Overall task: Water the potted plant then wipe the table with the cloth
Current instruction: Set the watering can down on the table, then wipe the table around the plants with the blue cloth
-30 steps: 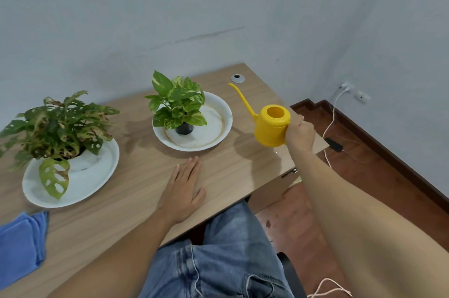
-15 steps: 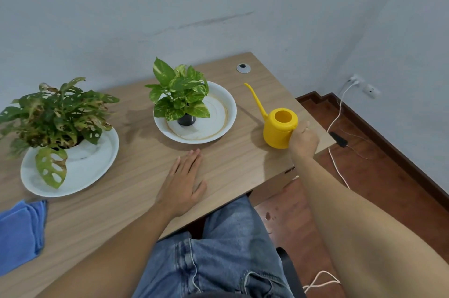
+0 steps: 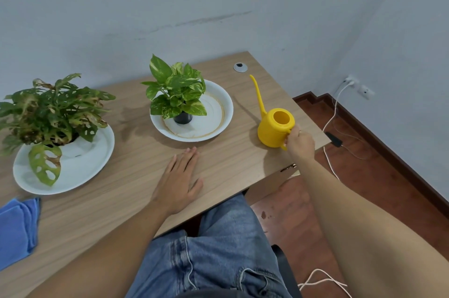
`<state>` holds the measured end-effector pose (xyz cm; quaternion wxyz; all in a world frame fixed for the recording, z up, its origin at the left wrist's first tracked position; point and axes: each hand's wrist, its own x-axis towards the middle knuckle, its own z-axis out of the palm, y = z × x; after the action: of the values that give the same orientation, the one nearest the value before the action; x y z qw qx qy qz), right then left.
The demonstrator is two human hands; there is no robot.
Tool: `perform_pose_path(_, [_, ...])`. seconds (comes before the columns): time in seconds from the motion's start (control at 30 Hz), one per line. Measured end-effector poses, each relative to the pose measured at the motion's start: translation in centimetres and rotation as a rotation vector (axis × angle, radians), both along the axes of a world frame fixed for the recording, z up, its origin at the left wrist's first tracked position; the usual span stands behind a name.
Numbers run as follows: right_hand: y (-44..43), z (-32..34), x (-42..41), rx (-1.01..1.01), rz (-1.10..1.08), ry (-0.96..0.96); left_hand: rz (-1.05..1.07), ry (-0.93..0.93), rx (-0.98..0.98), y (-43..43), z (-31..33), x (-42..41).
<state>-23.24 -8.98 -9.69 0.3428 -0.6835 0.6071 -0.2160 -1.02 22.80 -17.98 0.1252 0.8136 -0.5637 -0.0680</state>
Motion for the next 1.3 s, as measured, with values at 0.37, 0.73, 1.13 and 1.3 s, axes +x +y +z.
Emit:
perform_pose_path(0.37, [1.0,2.4,-1.9,-0.201,0.058,0.117,-0.024,0.101,0.003,0.0,0.4,0.6])
perform_pose_path(0.73, [3.2,4.6,1.3,-0.365,0.251,0.195,0.040,0.195,-0.090,1.7,3.0,2.0])
perform_pose_path(1.13, [10.7,4.2,9.9,-0.391,0.635,0.150,0.190,0.126,-0.122,9.4,4.7,4.7])
perform_pose_path(1.3, [14.6,3.5,13.6,-0.372,0.771,0.100,0.277,0.116,-0.134,13.9,4.3,5.6])
